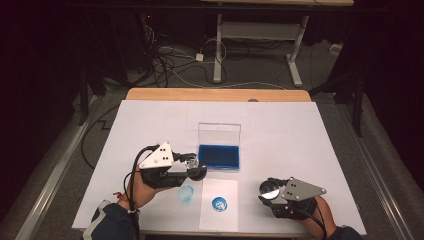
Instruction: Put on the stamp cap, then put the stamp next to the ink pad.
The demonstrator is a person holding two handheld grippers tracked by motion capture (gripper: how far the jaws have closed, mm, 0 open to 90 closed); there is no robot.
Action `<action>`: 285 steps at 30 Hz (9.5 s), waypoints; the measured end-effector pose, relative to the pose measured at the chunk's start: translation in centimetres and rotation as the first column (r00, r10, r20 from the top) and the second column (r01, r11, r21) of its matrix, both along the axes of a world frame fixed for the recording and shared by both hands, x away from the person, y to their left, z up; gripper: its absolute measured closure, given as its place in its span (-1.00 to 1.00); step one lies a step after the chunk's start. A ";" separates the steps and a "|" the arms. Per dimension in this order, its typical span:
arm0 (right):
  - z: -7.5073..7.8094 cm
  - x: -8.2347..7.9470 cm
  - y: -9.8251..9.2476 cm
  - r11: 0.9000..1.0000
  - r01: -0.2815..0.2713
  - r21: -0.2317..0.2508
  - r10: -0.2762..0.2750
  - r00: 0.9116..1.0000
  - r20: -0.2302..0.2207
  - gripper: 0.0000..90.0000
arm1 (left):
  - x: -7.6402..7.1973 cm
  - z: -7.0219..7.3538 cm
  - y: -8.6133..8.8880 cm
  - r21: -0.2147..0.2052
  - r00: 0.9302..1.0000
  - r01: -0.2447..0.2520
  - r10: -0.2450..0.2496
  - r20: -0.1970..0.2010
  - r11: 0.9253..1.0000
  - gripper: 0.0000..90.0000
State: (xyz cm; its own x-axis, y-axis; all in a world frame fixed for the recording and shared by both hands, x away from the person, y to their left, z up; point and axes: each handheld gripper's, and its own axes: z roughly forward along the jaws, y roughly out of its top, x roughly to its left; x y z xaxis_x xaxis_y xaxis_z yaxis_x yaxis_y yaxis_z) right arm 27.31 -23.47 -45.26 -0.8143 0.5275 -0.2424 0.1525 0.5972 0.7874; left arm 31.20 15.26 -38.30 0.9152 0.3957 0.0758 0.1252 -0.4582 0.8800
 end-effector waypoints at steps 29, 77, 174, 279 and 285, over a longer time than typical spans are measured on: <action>0.2 1.5 4.0 0.998 -0.057 0.029 0.057 0.998 -0.007 -0.14 | 0.5 0.4 -2.4 -0.058 0.999 0.050 -0.050 0.004 0.997 0.20; 0.7 2.7 8.8 0.984 -0.127 0.129 0.136 0.988 -0.069 -0.14 | 0.2 -1.2 -8.3 -0.046 0.984 0.177 -0.179 -0.022 0.983 0.20; 0.8 2.0 8.2 0.985 -0.135 0.104 0.141 0.989 -0.045 -0.14 | -0.1 -2.4 -8.7 -0.059 0.983 0.176 -0.178 -0.043 0.983 0.20; 1.4 -0.2 -1.7 0.988 0.113 0.104 -0.124 0.987 0.098 -0.57 | 2.0 1.7 -0.7 -0.022 0.988 -0.089 0.091 0.122 0.996 0.20; 1.5 -0.2 -1.7 0.988 0.105 0.108 -0.117 0.987 0.107 -0.57 | 3.0 1.9 -0.4 0.006 0.987 -0.114 0.112 0.118 0.994 0.20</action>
